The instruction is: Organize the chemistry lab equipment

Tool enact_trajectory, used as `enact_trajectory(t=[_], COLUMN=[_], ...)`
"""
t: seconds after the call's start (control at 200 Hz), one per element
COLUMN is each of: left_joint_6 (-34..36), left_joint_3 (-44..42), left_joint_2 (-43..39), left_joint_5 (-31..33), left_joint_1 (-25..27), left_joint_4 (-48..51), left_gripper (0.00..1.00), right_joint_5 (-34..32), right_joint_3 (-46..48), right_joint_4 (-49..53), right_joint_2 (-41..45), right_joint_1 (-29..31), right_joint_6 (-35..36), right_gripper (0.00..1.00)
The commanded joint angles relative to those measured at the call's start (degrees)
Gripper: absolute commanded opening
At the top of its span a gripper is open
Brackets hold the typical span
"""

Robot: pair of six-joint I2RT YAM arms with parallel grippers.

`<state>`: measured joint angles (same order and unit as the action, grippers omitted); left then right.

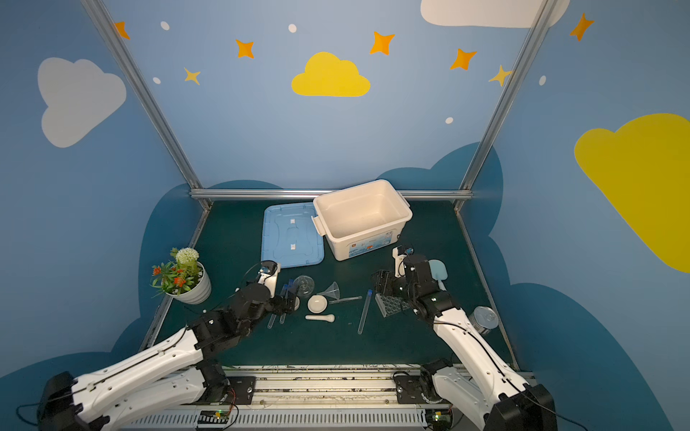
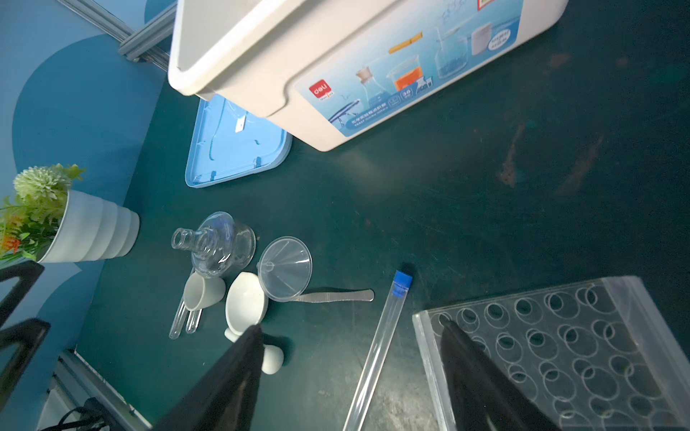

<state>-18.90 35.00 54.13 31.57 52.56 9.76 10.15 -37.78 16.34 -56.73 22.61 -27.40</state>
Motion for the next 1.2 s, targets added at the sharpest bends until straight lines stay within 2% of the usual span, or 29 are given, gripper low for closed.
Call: enact_trajectory(t=[0.0, 0.105, 0.185, 0.35, 0.556, 0.661, 0.896, 0.986, 1.111, 1.191], left_joint_6=[-0.43, -0.48, -0.96, -1.78, -0.66, -0.44, -1.14, -0.99, -0.66, -0.61], left_joint_3=[4.08, 5.80, 6.86, 12.19, 21.70, 26.00, 30.29, 33.25, 36.43, 37.96], left_joint_2=[6.28, 12.76, 16.41, 24.39, 35.15, 39.59, 46.17, 49.23, 52.48, 53.91], left_joint_5=[0.24, -2.83, -7.98, -14.38, -19.94, -22.16, -27.68, -29.73, -30.12, -30.12], left_joint_1=[4.37, 6.06, 6.20, 6.33, 6.79, 6.90, 7.12, 7.21, 7.21, 7.17], left_joint_4=[-3.91, -7.05, -9.57, -7.90, -1.88, 1.79, 3.94, 6.20, 8.79, 10.11], left_gripper=[1.00, 1.00, 1.00, 1.00, 1.00, 0.99, 0.96, 0.91, 0.88, 0.86], right_joint_5=[-1.74, -1.29, -0.76, -1.97, -11.16, -15.56, -11.49, -12.04, -9.32, -7.75], right_joint_3=[0.16, 0.28, 0.34, 0.66, 3.24, 4.28, 5.23, 6.37, 6.67, 6.57], right_joint_4=[1.13, 0.78, 1.06, 2.53, 3.20, 6.01, 10.16, 9.33, 9.31, 9.77], right_joint_2=[-1.00, -1.60, -2.05, -2.03, 0.63, 3.28, 2.96, 4.20, 3.24, 1.58], right_joint_1=[0.65, 0.91, 1.07, 1.03, 0.75, -0.29, -9.55, -11.61, -13.29, -13.23], right_joint_6=[-2.26, -2.78, -2.81, -3.16, -4.30, -4.03, -3.84, -3.80, -2.76, -1.00], right_gripper=[0.70, 0.69, 0.68, 0.64, 0.63, 0.71, 0.80, 0.81, 0.82, 0.87])
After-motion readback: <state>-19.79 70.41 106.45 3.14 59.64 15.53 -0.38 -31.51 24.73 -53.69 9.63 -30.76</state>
